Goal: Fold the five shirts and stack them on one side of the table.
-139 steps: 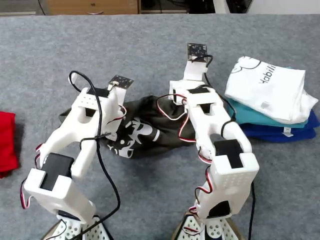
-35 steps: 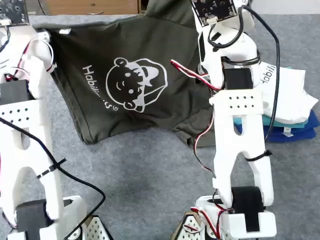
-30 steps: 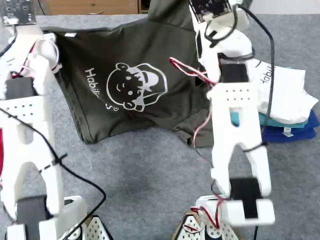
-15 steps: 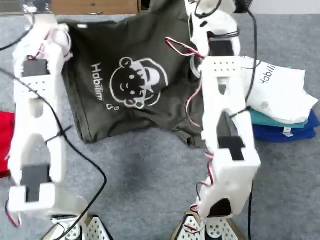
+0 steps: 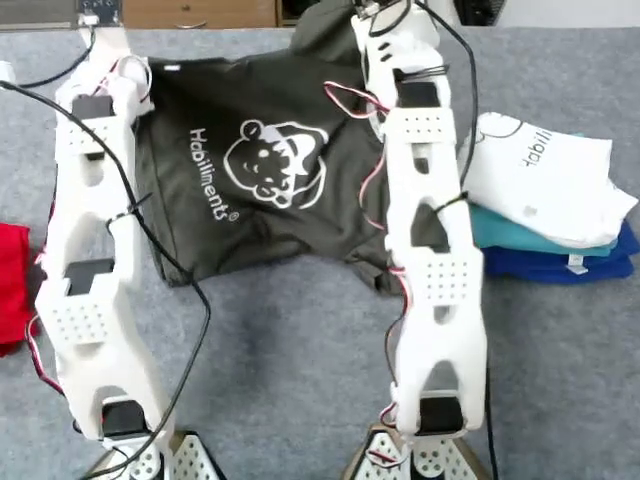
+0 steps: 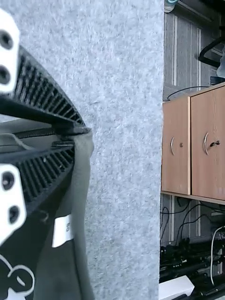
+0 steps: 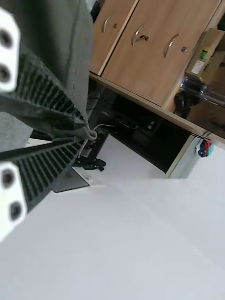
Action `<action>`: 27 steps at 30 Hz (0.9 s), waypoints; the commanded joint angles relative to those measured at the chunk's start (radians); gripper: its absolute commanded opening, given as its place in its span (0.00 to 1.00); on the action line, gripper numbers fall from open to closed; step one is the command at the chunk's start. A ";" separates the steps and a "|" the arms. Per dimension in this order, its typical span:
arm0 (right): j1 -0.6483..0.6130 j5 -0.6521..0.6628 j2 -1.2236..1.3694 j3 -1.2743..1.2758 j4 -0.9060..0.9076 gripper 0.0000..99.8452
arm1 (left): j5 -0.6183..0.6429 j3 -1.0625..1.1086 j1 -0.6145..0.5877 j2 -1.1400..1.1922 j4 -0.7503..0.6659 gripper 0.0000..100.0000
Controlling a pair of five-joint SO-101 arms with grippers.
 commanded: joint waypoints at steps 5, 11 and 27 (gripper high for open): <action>0.031 -0.018 0.088 -0.501 0.348 0.00 | -0.003 -0.318 -0.032 -0.010 0.402 0.02; 0.067 -0.046 -0.031 -0.633 0.566 0.00 | -0.003 -0.769 -0.020 -0.008 0.890 0.02; 0.079 -0.153 -0.604 -0.641 0.911 0.00 | 0.003 -1.066 0.014 -0.303 1.114 0.02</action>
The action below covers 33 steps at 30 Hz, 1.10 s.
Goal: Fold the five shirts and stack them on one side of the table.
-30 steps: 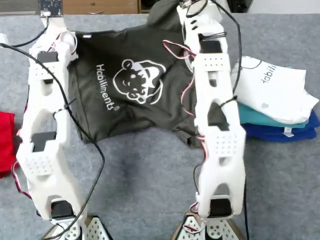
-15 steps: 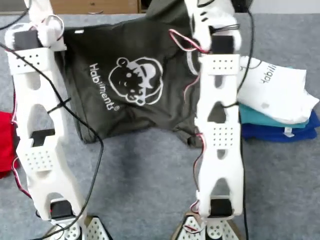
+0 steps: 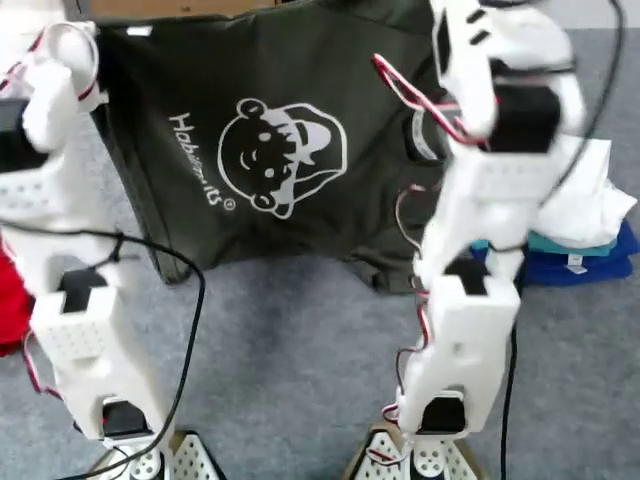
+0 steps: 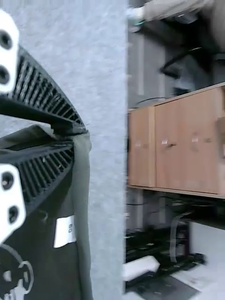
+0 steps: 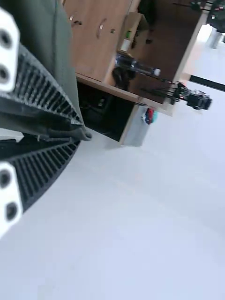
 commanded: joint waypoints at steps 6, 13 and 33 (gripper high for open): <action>0.016 -0.011 -0.343 -0.042 0.158 0.00 | 0.005 0.348 0.009 -0.533 0.014 0.02; 0.018 -0.009 -0.573 -0.041 0.244 0.00 | 0.005 0.825 0.097 -1.066 0.011 0.02; -0.019 0.002 -0.872 0.104 0.265 0.00 | 0.046 1.175 -0.031 -1.498 0.011 0.02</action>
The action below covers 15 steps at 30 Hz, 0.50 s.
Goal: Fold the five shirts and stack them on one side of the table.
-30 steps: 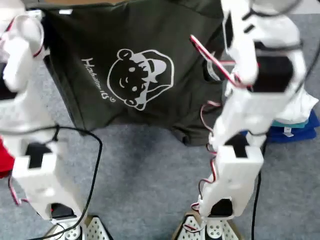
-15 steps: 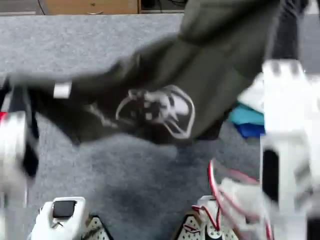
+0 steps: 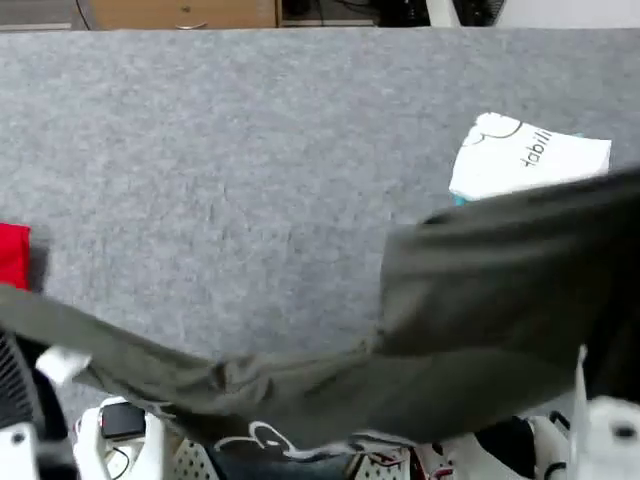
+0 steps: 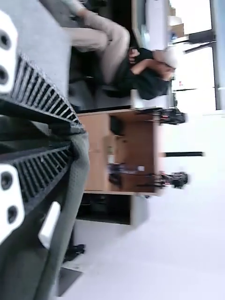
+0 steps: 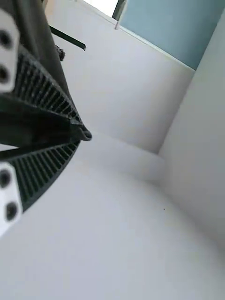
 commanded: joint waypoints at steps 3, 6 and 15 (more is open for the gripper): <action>-0.094 0.002 0.002 0.183 -0.006 0.00 | 0.006 0.183 -0.009 0.004 0.008 0.02; -0.156 0.008 0.002 0.291 0.000 0.00 | 0.006 0.236 -0.009 0.005 0.008 0.02; -0.191 0.069 0.070 0.832 -0.204 0.00 | 0.005 0.809 -0.017 0.013 -0.548 0.02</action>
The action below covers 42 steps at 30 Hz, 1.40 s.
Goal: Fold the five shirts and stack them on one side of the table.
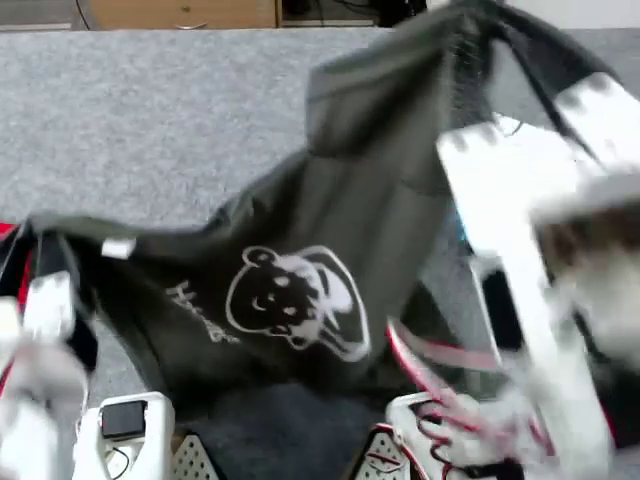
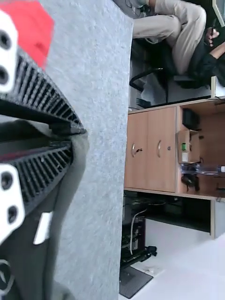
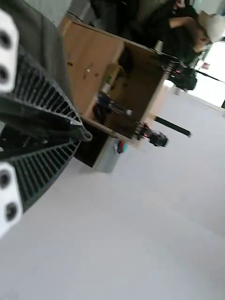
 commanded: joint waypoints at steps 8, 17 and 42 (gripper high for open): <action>0.044 0.009 0.243 0.745 -0.950 0.00 | -0.008 0.882 -0.008 0.108 -1.389 0.02; 0.074 0.002 0.555 0.714 -1.247 0.00 | -0.077 0.617 -0.054 0.644 -1.508 0.02; 0.090 0.310 0.378 0.475 0.084 0.00 | -0.058 0.525 -0.028 0.303 -0.440 0.02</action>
